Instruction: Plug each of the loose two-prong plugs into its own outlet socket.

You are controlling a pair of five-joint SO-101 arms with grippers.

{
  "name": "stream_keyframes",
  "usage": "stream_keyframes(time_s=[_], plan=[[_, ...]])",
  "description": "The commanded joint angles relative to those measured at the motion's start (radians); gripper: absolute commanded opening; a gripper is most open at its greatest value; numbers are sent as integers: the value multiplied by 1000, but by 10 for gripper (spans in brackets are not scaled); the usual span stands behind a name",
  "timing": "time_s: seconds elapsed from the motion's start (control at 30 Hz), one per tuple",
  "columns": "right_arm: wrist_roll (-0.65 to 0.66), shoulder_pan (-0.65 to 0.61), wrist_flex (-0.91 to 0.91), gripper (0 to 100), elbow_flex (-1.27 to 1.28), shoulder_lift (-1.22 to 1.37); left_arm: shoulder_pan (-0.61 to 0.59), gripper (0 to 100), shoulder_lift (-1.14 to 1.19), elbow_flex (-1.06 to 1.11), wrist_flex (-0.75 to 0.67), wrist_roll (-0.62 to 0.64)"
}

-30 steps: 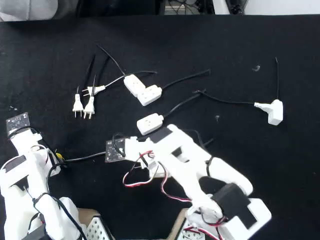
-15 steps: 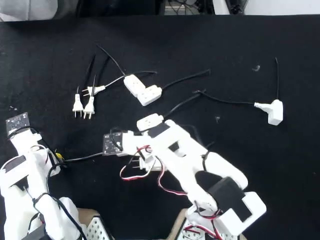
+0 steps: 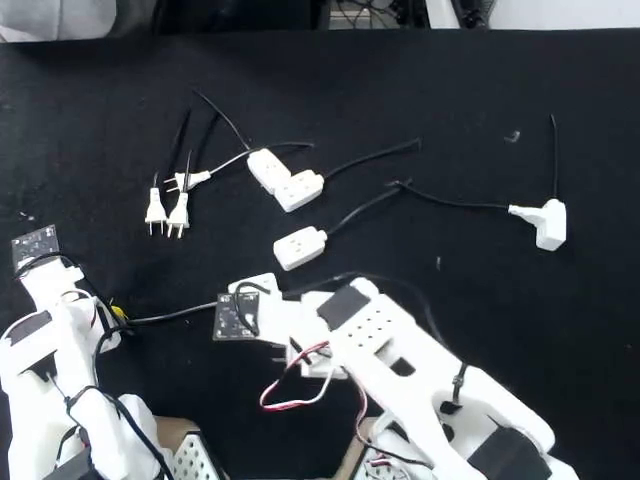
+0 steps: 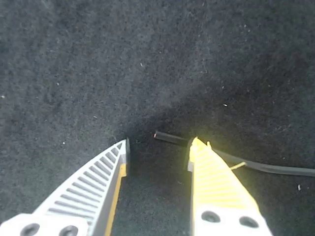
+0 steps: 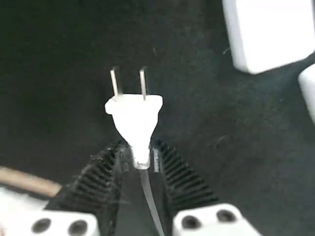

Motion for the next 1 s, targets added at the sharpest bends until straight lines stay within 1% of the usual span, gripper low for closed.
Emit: stream_keyframes(time_s=[0.0,0.17,0.27,0.33,0.43,0.5,0.57,0.73,0.83,0.87,0.97], plan=[[-14,-15,196,11,-200,-38,-24,198,-2,12,-25,5],[-15,-5,440,11,-470,-35,-24,198,-2,12,-25,5],[-20,-9,482,11,-464,-33,-24,198,-2,12,-25,5],[-20,-5,419,11,-374,-35,-24,198,-2,12,-25,5],[-25,-11,198,11,-156,-35,-24,198,-2,12,-25,5],[-84,-15,28,11,-25,-27,-24,198,-2,12,-25,5],[-135,-15,-64,11,44,8,-24,198,-2,12,-25,5],[-138,-12,-169,11,45,199,-24,198,-2,12,-25,5],[-140,-12,-117,14,-28,291,-24,198,-2,12,-25,5],[-140,-11,-92,25,-50,308,-24,198,-2,12,-25,5],[-133,-15,-77,103,-61,300,-25,198,-2,12,-25,5]])
